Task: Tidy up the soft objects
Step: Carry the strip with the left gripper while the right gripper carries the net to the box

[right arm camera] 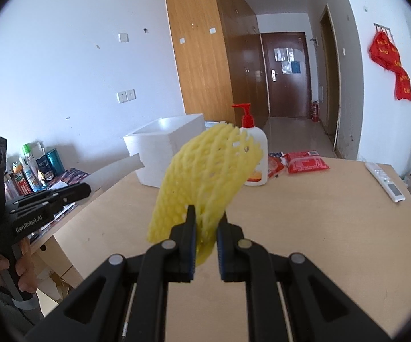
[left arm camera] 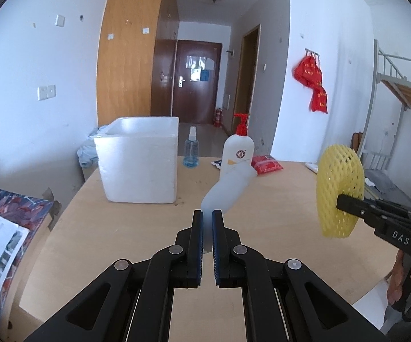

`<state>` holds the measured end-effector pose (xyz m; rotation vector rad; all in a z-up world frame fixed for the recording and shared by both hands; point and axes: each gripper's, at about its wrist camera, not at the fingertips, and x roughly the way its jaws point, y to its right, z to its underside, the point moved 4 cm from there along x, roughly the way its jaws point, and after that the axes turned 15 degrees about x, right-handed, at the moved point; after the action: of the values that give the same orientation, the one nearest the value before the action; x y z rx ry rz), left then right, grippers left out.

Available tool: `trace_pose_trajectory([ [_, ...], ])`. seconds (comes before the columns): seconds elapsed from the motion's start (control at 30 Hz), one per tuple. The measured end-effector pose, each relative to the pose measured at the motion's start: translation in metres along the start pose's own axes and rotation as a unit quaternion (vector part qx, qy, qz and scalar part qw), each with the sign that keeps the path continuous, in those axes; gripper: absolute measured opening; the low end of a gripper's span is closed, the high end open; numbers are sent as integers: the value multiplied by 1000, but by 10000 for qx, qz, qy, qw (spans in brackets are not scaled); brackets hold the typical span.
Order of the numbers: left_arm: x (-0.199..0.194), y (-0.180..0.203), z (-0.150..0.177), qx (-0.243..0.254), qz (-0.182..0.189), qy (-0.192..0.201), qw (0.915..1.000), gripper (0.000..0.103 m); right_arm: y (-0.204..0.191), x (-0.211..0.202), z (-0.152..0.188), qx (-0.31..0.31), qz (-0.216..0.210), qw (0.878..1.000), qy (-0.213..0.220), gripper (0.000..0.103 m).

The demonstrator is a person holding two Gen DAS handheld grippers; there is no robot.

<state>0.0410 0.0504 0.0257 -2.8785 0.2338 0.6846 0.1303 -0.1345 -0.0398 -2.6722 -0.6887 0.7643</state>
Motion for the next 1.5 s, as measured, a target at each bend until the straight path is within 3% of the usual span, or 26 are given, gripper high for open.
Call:
trace_pose_trajectory([
  [0.2,-19,-1,10,-80,-106,67,9999,6,-15,-12,13,-171,0,9998,108,15],
  [0.77,-60,-50,34,-388,-1014,38,9941,6,-82,16,25,-655,-843,9941,-165,15],
  [1.03,-49,-58,31,-405,-995,-51,9942,6,-93,30,21,-648,-924,9933,-238,15],
  [1.5,-14,-85,-1,-436,-1022,57,9938,6,-98,67,-13,-550,-837,9946,-268,15],
])
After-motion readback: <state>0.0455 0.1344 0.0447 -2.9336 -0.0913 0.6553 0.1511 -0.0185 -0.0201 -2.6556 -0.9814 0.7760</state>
